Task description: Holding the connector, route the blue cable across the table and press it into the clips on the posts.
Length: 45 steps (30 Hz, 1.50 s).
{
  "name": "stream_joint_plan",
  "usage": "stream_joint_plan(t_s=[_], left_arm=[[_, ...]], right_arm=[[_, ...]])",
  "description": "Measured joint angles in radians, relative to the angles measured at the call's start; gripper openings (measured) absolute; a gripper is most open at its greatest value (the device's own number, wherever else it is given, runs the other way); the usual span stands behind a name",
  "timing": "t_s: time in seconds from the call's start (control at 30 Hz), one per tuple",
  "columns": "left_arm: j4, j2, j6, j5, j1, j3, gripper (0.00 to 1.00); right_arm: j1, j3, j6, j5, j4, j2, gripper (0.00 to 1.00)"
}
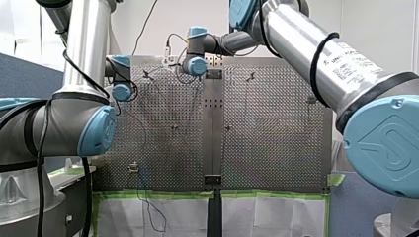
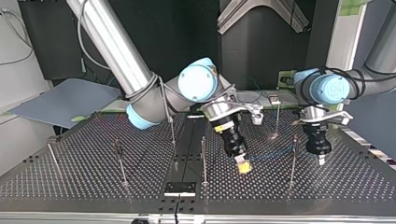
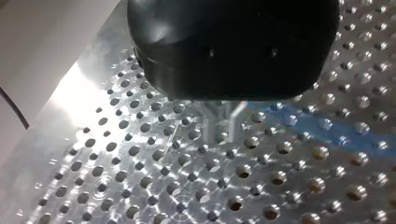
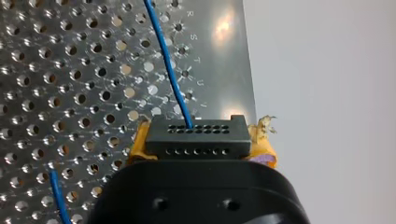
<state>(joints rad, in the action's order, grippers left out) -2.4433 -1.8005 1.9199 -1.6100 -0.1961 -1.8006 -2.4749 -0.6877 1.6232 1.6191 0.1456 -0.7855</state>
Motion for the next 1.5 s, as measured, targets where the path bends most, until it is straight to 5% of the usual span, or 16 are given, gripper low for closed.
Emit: stream_joint_plan(t_s=[0.03,0.1,0.77,1.5], left_arm=[[-0.007,0.002,0.003,-0.001,0.001,0.000,0.76],[-0.022,0.009,0.013,-0.009,0.003,0.000,0.98],[-0.181,0.081,0.003,-0.040,0.038,-0.040,0.98],[-0.376,0.270,0.015,-0.007,0.069,-0.171,0.98]], right_arm=[[-0.001,0.000,0.000,0.000,0.000,0.000,0.00],[-0.002,-0.002,0.000,0.001,-0.002,0.003,0.00],[0.000,-0.006,0.004,0.021,-0.049,0.062,0.00],[0.015,-0.024,0.023,0.027,-0.059,0.068,0.00]])
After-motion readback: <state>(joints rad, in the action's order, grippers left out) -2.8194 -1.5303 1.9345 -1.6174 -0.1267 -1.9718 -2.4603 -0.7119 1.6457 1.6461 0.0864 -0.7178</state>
